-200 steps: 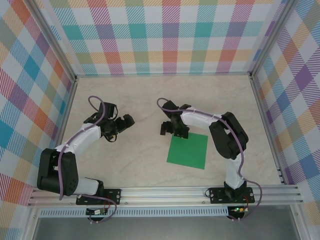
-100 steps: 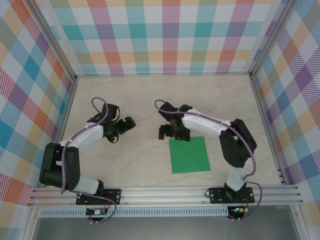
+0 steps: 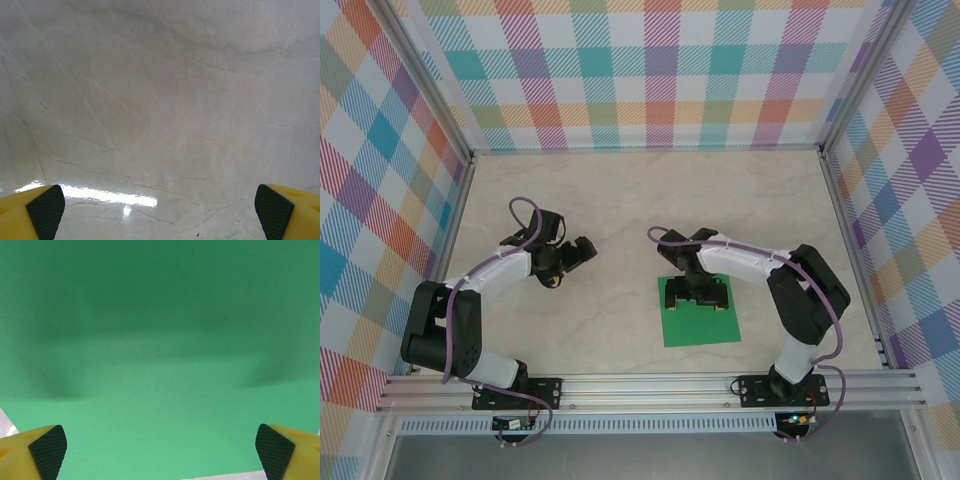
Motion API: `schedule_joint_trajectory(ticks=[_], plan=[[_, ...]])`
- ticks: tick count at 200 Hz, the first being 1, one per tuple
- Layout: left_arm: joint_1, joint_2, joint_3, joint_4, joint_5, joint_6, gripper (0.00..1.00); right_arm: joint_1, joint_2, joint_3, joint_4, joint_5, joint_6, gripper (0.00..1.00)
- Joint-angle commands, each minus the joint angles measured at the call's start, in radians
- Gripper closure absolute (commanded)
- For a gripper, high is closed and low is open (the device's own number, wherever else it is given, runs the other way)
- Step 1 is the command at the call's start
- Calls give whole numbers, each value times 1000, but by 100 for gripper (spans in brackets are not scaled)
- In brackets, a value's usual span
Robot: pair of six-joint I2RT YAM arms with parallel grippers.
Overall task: Fold a paper plane with a square sheet of paper (pick it up from the middle)
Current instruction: First fold in half a square sheet of paper at the center of the table.
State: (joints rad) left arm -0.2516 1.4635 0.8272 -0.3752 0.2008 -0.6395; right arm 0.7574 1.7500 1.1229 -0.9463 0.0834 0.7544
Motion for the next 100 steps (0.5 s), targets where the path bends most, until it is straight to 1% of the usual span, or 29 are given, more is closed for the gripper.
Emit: schedule_joint_trajectory(ticks=[1,47,100], plan=[[-16,5,3,-3,3,-11,0,-13,36,-22,40,-43,-16,0],[-25,8,9,-13,-9,-15,0,-27,80,-84,108,-64,-27,1],[-40,22,22,-24,-22,-19,0,-27,145,-135,157,-59,-29,7]])
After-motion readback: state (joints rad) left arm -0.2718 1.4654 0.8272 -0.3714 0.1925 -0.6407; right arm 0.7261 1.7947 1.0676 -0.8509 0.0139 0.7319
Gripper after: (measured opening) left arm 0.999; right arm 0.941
